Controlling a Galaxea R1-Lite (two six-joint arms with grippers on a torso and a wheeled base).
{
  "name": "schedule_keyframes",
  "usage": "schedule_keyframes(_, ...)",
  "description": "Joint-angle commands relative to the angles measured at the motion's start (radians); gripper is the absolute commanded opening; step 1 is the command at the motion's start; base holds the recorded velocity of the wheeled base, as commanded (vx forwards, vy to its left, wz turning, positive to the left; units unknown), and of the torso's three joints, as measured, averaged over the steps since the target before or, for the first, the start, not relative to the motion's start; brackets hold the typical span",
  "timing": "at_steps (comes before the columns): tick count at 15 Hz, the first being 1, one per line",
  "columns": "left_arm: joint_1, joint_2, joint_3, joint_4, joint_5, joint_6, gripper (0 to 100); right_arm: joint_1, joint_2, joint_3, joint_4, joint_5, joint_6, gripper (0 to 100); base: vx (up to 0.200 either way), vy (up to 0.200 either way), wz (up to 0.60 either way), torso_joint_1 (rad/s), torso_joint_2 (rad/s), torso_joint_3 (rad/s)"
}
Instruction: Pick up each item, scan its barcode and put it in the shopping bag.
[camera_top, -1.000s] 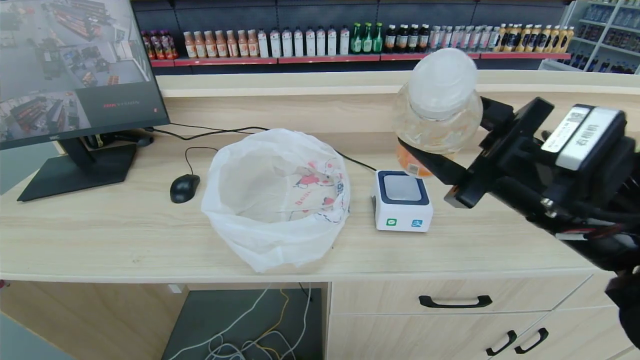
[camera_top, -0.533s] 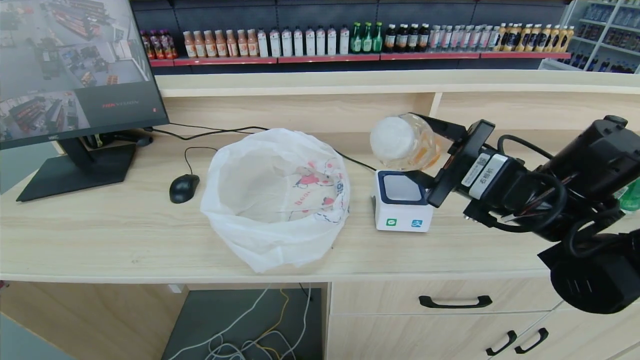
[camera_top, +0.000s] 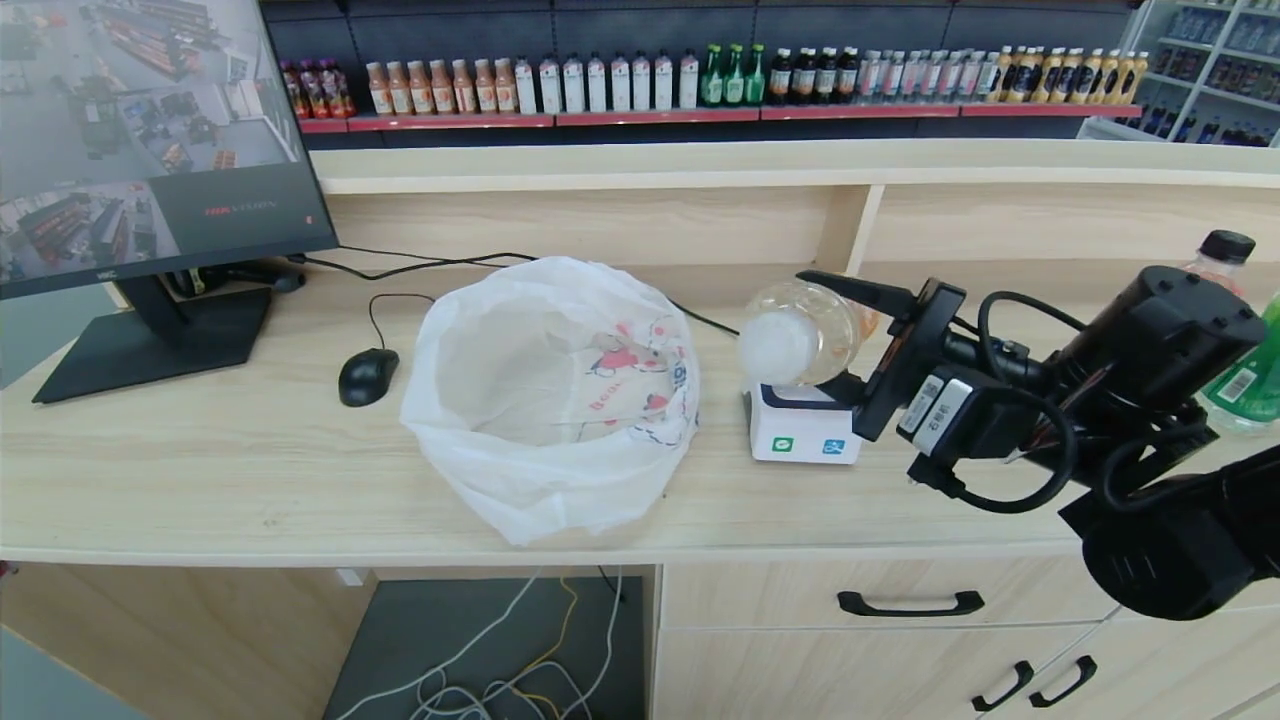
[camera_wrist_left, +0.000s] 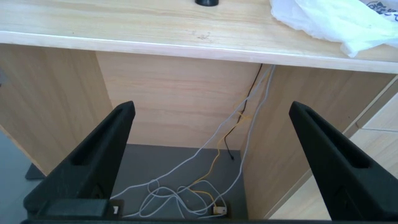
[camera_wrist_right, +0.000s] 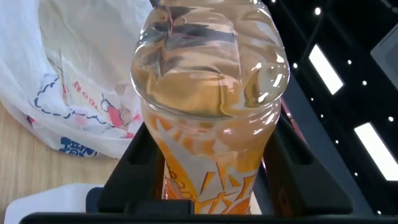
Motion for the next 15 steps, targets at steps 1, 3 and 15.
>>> schedule_keyframes(1,0.0,0.0,0.002,0.0,0.0,0.001,100,-0.002,0.018,0.013,0.0,0.008,-0.024,0,0.0,0.0,0.0,0.0,0.0,0.0)
schedule_keyframes(3,0.0,0.0,0.0,0.0,0.0,0.001,100,-0.002,0.024,0.021,-0.003,0.009,-0.047,0,0.0,0.0,0.0,0.0,0.0,0.0)
schedule_keyframes(15,0.0,0.0,0.0,0.0,0.0,-0.001,100,-0.02,0.082,0.085,-0.12,0.037,-0.087,0,0.0,0.0,0.0,0.0,0.0,0.0)
